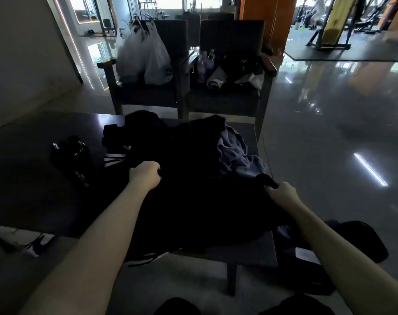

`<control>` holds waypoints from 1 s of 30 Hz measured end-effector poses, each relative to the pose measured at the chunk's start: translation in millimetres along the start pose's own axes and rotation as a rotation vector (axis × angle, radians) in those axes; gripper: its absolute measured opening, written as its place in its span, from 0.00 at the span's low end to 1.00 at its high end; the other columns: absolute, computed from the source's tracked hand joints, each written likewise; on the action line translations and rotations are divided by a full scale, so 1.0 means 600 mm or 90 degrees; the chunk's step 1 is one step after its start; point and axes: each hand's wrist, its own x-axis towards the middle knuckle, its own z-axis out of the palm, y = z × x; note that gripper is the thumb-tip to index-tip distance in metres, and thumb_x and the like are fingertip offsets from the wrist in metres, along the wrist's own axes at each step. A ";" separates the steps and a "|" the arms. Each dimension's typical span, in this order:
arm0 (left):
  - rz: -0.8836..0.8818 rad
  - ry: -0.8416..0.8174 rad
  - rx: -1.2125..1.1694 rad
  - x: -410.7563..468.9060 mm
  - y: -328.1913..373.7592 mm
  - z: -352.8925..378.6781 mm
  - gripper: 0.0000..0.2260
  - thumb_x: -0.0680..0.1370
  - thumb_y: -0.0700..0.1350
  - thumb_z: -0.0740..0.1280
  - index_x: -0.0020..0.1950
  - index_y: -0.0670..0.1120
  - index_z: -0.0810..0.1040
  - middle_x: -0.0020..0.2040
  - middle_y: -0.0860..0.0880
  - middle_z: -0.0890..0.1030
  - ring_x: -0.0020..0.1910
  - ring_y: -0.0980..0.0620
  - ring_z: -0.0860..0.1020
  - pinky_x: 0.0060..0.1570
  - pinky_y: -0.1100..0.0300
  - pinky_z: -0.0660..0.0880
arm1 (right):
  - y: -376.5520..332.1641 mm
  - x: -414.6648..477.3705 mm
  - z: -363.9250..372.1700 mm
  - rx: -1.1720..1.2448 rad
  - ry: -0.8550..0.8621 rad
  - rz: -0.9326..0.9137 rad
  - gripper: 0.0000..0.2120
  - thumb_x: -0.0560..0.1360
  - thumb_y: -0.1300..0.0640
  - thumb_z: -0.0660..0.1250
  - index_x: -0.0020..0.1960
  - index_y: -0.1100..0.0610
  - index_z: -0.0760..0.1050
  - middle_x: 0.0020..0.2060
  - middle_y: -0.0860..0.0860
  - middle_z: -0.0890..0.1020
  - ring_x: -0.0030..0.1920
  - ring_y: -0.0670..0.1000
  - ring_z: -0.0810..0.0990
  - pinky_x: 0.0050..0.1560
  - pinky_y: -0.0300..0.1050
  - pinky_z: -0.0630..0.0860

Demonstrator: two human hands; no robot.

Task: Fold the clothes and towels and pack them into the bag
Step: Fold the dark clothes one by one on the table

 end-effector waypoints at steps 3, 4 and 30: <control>0.022 -0.012 -0.017 0.025 0.008 0.040 0.08 0.79 0.45 0.61 0.55 0.46 0.77 0.46 0.48 0.76 0.45 0.48 0.74 0.48 0.53 0.72 | 0.034 0.022 0.005 -0.029 0.009 0.010 0.15 0.77 0.51 0.62 0.47 0.63 0.76 0.39 0.58 0.80 0.39 0.57 0.79 0.38 0.45 0.72; 0.028 -0.007 -0.017 0.031 0.010 0.052 0.08 0.80 0.45 0.61 0.54 0.45 0.78 0.46 0.47 0.77 0.45 0.47 0.75 0.46 0.54 0.72 | 0.044 0.027 0.006 -0.038 0.010 0.016 0.15 0.77 0.50 0.62 0.47 0.63 0.76 0.39 0.58 0.80 0.38 0.57 0.79 0.37 0.45 0.72; -0.018 -0.035 -0.002 -0.095 -0.024 0.185 0.27 0.81 0.61 0.43 0.78 0.54 0.43 0.78 0.55 0.40 0.77 0.54 0.40 0.74 0.44 0.41 | 0.018 -0.060 0.137 -0.410 -0.092 -0.305 0.29 0.79 0.36 0.47 0.77 0.43 0.47 0.77 0.45 0.46 0.77 0.51 0.42 0.75 0.56 0.39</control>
